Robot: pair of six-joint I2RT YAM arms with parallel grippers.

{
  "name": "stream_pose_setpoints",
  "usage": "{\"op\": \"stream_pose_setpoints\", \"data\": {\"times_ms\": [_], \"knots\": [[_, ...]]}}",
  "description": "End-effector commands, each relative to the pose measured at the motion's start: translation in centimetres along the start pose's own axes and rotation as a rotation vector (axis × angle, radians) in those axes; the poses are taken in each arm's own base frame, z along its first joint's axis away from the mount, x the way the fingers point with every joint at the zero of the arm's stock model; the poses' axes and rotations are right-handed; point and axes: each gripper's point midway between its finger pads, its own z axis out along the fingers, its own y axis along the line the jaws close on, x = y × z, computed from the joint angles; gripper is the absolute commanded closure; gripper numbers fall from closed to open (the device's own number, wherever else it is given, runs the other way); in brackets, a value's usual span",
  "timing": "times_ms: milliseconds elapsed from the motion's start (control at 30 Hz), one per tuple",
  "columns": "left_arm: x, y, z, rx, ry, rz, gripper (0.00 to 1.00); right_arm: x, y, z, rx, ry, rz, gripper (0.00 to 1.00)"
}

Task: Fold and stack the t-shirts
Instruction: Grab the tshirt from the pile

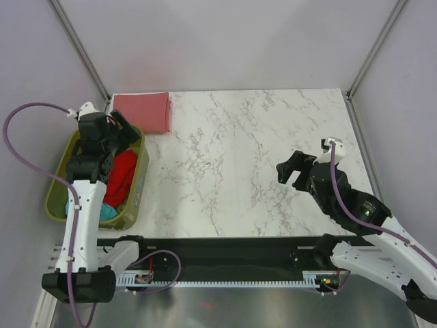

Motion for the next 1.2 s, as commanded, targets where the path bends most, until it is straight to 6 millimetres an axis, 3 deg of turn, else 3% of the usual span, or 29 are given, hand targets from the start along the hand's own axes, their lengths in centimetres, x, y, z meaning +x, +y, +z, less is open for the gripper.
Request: {"op": "stream_pose_setpoints", "data": {"times_ms": [0, 200, 233, 400, 433, 633, 800, 833, 867, 1000, 1067, 1100, 1133, 1167], "knots": [[-1.1, 5.9, 0.8, -0.269, -0.058, -0.211, 0.15, -0.1, 0.0, -0.2, -0.019, -0.007, -0.02, 0.02], [-1.2, 12.3, 3.2, -0.547, -0.106, -0.403, 0.22, 0.0, 0.5, -0.4, -0.045, 0.01, -0.033, 0.02], [-0.7, 13.2, 4.4, -0.586, -0.083, -0.431, 0.23, 0.0, 0.5, -0.4, -0.047, 0.01, -0.035, 0.02], [0.7, 15.8, 8.6, -0.659, 0.008, -0.46, 0.29, -0.2, 1.0, -0.5, -0.063, 0.015, -0.032, 0.02], [1.8, 16.4, 9.9, -0.685, 0.052, -0.467, 0.29, -0.2, 1.2, -0.5, -0.069, 0.017, -0.029, 0.02], [5.0, 17.9, 13.5, -0.732, 0.161, -0.499, 0.31, -0.2, 1.8, -0.4, -0.075, 0.03, -0.019, 0.02], [9.1, 19.5, 16.4, -0.778, 0.289, -0.483, 0.35, -0.4, 2.9, -0.3, -0.097, 0.053, -0.002, 0.02], [9.7, 19.5, 16.6, -0.771, 0.315, -0.465, 0.44, -0.2, 3.0, -0.1, -0.095, 0.06, -0.005, 0.02], [9.7, 19.4, 16.8, -0.758, 0.323, -0.45, 0.97, -0.2, 3.1, 0.0, -0.094, 0.061, -0.006, 0.02], [6.1, 19.3, 15.6, -0.744, 0.233, -0.366, 0.98, -0.2, 3.5, 0.0, -0.102, 0.073, 0.001, 0.02], [1.8, 17.6, 14.2, -0.674, 0.14, -0.326, 0.98, 0.0, 3.6, 0.2, -0.099, 0.081, -0.005, 0.02], [0.3, 16.1, 13.8, -0.617, 0.11, -0.321, 0.98, 0.2, 3.6, 0.2, -0.104, 0.086, -0.011, 0.02], [-3.0, 13.9, 12.2, -0.541, 0.031, -0.306, 0.98, 0.3, 3.7, 0.3, -0.108, 0.091, -0.019, 0.02], [-4.4, 12.5, 11.4, -0.49, 0.003, -0.3, 0.98, 0.4, 3.8, 0.3, -0.114, 0.092, -0.023, 0.02]]}}
